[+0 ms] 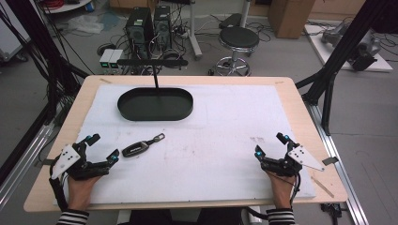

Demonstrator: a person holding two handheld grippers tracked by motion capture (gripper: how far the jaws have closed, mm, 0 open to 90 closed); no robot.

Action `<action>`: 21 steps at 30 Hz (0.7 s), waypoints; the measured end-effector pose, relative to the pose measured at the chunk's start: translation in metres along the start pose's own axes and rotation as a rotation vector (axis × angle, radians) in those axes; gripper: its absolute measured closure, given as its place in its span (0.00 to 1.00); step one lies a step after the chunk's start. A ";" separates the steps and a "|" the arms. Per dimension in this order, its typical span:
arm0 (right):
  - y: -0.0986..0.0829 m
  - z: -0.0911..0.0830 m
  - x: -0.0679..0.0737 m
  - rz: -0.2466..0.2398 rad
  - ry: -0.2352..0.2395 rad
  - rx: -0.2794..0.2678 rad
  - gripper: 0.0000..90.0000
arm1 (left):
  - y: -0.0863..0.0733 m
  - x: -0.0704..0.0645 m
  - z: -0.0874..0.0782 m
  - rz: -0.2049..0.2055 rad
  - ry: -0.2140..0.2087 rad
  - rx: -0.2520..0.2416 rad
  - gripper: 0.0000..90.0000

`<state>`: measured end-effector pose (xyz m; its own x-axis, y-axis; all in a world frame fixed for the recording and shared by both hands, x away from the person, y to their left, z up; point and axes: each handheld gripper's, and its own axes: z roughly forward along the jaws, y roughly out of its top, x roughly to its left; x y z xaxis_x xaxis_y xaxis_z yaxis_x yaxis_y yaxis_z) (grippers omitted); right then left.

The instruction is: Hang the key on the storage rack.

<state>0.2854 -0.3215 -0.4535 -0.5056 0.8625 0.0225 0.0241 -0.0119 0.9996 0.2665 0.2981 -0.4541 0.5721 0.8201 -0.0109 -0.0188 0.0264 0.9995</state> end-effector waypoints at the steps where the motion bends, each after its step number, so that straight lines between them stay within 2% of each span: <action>1: 0.000 0.000 0.000 0.000 0.000 0.002 0.02 | 0.000 0.000 0.000 0.004 -0.001 0.003 0.06; 9: 0.000 -0.001 0.002 -0.022 -0.003 -0.014 0.02 | 0.000 0.001 0.000 -0.009 0.003 0.008 0.06; 14: 0.000 -0.001 0.001 -0.016 -0.003 -0.017 0.02 | 0.000 0.001 0.000 -0.008 0.003 0.005 0.06; 19: 0.000 -0.002 0.002 -0.012 -0.004 -0.013 0.02 | 0.000 0.004 -0.001 -0.042 0.005 -0.005 0.06; 21: -0.001 -0.002 0.002 -0.017 -0.002 -0.019 0.02 | 0.001 0.004 0.000 -0.045 0.003 0.001 0.06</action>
<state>0.2831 -0.3208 -0.4540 -0.5037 0.8639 0.0053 -0.0010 -0.0067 1.0000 0.2687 0.3018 -0.4533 0.5700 0.8198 -0.0555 0.0072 0.0626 0.9980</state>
